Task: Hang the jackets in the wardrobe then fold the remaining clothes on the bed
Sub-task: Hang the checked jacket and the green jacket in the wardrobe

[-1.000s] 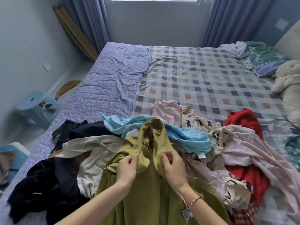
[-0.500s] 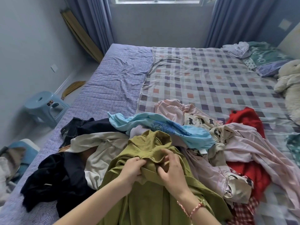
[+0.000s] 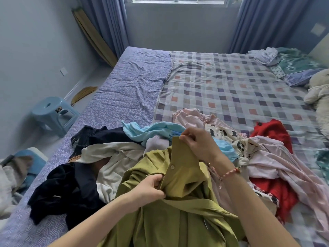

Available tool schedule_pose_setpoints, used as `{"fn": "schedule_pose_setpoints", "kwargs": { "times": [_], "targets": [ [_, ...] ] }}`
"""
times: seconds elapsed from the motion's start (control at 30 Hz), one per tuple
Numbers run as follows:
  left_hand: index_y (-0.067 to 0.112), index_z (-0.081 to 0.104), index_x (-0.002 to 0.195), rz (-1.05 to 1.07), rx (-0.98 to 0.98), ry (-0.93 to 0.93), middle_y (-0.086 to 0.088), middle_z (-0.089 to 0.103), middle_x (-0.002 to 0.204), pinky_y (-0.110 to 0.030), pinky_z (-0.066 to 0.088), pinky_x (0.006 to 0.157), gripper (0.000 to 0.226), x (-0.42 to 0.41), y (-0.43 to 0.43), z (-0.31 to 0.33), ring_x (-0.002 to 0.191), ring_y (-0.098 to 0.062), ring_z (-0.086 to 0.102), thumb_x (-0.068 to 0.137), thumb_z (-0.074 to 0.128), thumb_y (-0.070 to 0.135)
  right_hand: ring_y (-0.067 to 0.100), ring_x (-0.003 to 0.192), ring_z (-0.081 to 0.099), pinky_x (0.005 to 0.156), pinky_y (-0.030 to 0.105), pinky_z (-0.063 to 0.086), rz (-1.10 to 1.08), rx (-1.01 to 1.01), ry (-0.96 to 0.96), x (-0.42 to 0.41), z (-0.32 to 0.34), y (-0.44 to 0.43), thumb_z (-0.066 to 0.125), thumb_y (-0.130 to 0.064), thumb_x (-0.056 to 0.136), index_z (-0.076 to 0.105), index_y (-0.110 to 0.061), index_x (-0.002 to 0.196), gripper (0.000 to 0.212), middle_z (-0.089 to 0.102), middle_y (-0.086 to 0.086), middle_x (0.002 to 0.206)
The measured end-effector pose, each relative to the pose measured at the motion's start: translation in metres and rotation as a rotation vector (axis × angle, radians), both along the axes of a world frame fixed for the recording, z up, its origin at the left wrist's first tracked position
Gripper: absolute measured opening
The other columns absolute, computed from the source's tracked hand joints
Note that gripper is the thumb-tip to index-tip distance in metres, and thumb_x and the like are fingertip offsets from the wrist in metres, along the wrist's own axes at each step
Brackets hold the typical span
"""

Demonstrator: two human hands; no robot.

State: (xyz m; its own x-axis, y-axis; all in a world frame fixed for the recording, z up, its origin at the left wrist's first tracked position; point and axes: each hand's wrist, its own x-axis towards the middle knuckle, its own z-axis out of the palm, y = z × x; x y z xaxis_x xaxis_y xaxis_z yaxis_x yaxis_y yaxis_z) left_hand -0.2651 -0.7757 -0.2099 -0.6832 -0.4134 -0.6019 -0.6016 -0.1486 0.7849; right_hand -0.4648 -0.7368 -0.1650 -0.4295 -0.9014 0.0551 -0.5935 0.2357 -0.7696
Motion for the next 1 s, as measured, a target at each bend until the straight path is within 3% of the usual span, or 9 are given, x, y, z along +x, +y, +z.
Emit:
{"fn": "schedule_pose_setpoints", "kwargs": {
  "times": [0.13, 0.27, 0.33, 0.4, 0.5, 0.67, 0.8, 0.93, 1.0],
  "targets": [
    [0.016, 0.060, 0.110, 0.151, 0.165, 0.109, -0.011, 0.065, 0.111, -0.040, 0.052, 0.092, 0.052, 0.000, 0.003, 0.000, 0.106, -0.025, 0.062, 0.065, 0.054, -0.010, 0.025, 0.106, 0.048, 0.099, 0.035, 0.035, -0.054, 0.096, 0.208, 0.005, -0.013, -0.018, 0.064, -0.023, 0.087, 0.064, -0.011, 0.112, 0.028, 0.059, 0.006, 0.104],
    [0.021, 0.056, 0.118, 0.212, 0.290, 0.163, -0.013, 0.062, 0.116, -0.044, 0.049, 0.095, 0.062, 0.006, 0.004, -0.009, 0.111, -0.029, 0.058, 0.075, 0.044, -0.022, 0.014, 0.080, 0.058, 0.077, 0.026, 0.046, -0.097, 0.009, 0.032, 0.030, -0.021, 0.016, 0.066, -0.018, 0.086, 0.063, -0.016, 0.084, 0.004, 0.060, -0.002, 0.084],
    [0.022, 0.057, 0.116, 0.195, 0.292, 0.177, -0.015, 0.063, 0.113, -0.045, 0.049, 0.094, 0.061, 0.007, 0.007, -0.011, 0.110, -0.031, 0.058, 0.075, 0.044, -0.022, 0.004, 0.078, 0.058, 0.070, 0.015, 0.046, 0.073, 0.138, -0.150, 0.053, -0.025, 0.034, 0.062, -0.021, 0.089, 0.064, -0.018, 0.092, 0.006, 0.062, -0.007, 0.086],
    [0.021, 0.057, 0.118, 0.175, 0.272, 0.188, -0.014, 0.066, 0.107, -0.040, 0.052, 0.088, 0.061, 0.006, 0.011, -0.013, 0.105, -0.029, 0.061, 0.076, 0.045, -0.021, 0.002, 0.083, 0.053, 0.074, 0.010, 0.042, 0.095, 0.190, -0.088, 0.066, -0.039, 0.040, 0.057, -0.026, 0.092, 0.065, -0.017, 0.108, 0.020, 0.058, -0.009, 0.096],
    [0.017, 0.057, 0.120, 0.169, 0.232, 0.194, -0.006, 0.068, 0.094, -0.030, 0.051, 0.075, 0.060, 0.006, 0.015, -0.015, 0.089, -0.019, 0.063, 0.075, 0.046, -0.021, 0.006, 0.088, 0.049, 0.082, 0.012, 0.038, 0.045, 0.210, -0.056, 0.073, -0.051, 0.040, 0.057, -0.027, 0.092, 0.065, -0.018, 0.114, 0.025, 0.053, -0.005, 0.101],
    [0.011, 0.062, 0.110, 0.174, 0.274, 0.134, -0.008, 0.061, 0.083, -0.025, 0.049, 0.065, 0.052, 0.009, 0.011, -0.012, 0.076, -0.017, 0.058, 0.060, 0.051, 0.005, 0.001, 0.075, 0.049, 0.067, 0.008, 0.039, 0.033, 0.198, -0.093, 0.072, -0.053, 0.040, 0.067, -0.025, 0.085, 0.065, -0.020, 0.092, 0.009, 0.055, -0.007, 0.089],
    [0.004, 0.060, 0.099, 0.304, 0.425, 0.167, -0.010, 0.067, 0.085, -0.036, 0.050, 0.076, 0.031, 0.009, -0.001, -0.015, 0.082, -0.025, 0.062, 0.076, 0.047, 0.020, 0.000, 0.073, 0.055, 0.065, 0.010, 0.044, -0.005, 0.190, -0.212, 0.065, -0.053, 0.043, 0.065, -0.022, 0.086, 0.059, -0.023, 0.080, 0.009, 0.060, -0.011, 0.078],
    [0.002, 0.062, 0.099, 0.491, 0.425, 0.148, -0.010, 0.072, 0.080, -0.036, 0.051, 0.072, 0.018, 0.005, -0.007, -0.017, 0.078, -0.023, 0.067, 0.095, 0.048, 0.012, 0.012, 0.073, 0.064, 0.073, 0.031, 0.056, -0.036, 0.194, -0.300, 0.056, -0.050, 0.052, 0.062, -0.018, 0.089, 0.062, -0.016, 0.083, 0.006, 0.067, 0.001, 0.079],
    [0.001, 0.063, 0.099, 0.510, 0.378, 0.157, -0.009, 0.072, 0.078, -0.035, 0.053, 0.074, 0.013, 0.005, -0.008, -0.016, 0.075, -0.019, 0.069, 0.090, 0.055, 0.006, 0.011, 0.074, 0.062, 0.068, 0.023, 0.054, -0.006, 0.239, -0.240, 0.050, -0.046, 0.056, 0.063, -0.017, 0.088, 0.063, -0.015, 0.084, 0.004, 0.066, 0.000, 0.080]
  ]
}}
